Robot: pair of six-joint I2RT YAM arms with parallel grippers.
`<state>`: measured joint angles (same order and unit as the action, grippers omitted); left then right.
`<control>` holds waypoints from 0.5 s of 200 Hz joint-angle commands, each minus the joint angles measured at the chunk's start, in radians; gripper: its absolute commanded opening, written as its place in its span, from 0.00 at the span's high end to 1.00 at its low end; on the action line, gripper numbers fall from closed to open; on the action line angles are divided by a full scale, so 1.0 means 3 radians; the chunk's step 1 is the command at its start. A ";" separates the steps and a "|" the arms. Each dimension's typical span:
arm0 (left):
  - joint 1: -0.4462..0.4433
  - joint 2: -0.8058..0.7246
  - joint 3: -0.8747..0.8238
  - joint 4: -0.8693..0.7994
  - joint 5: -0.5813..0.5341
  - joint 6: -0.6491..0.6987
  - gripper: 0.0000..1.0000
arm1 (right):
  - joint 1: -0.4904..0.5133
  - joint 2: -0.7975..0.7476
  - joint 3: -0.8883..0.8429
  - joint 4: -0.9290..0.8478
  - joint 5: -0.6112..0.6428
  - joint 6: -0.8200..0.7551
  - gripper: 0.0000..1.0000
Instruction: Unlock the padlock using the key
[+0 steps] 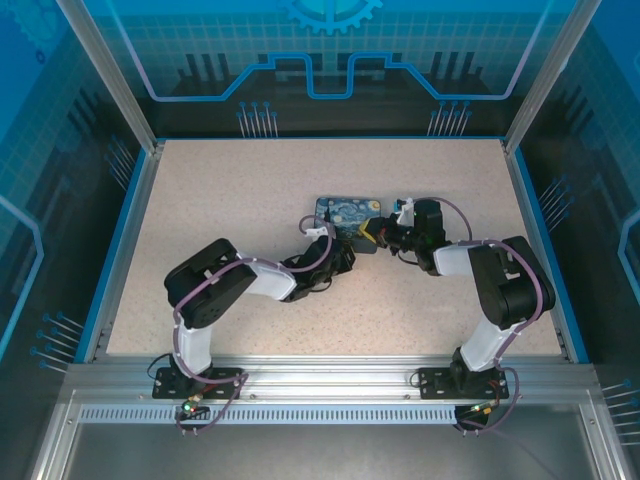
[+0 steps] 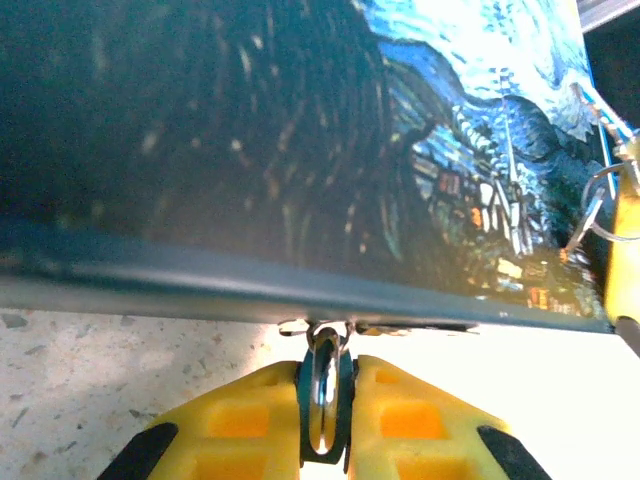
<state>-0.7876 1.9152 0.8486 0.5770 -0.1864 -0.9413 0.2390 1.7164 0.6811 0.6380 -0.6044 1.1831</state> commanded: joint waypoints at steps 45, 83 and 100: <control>0.0242 -0.0186 -0.0088 0.0283 0.1443 -0.0224 1.00 | -0.0110 -0.0277 0.0247 -0.0352 -0.0141 -0.0129 1.00; 0.0274 -0.0239 -0.0191 0.0517 0.1558 -0.0412 1.00 | -0.0114 -0.0495 0.0225 -0.0320 -0.0199 -0.0021 1.00; 0.0297 -0.0277 -0.0225 0.0552 0.1530 -0.0486 1.00 | -0.0116 -0.0678 0.0149 -0.0336 -0.0194 -0.0001 1.00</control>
<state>-0.7097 1.8851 0.7956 0.6552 0.2150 -1.0313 0.2195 1.5894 0.7376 0.5503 -0.6369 1.1713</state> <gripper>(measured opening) 0.130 0.049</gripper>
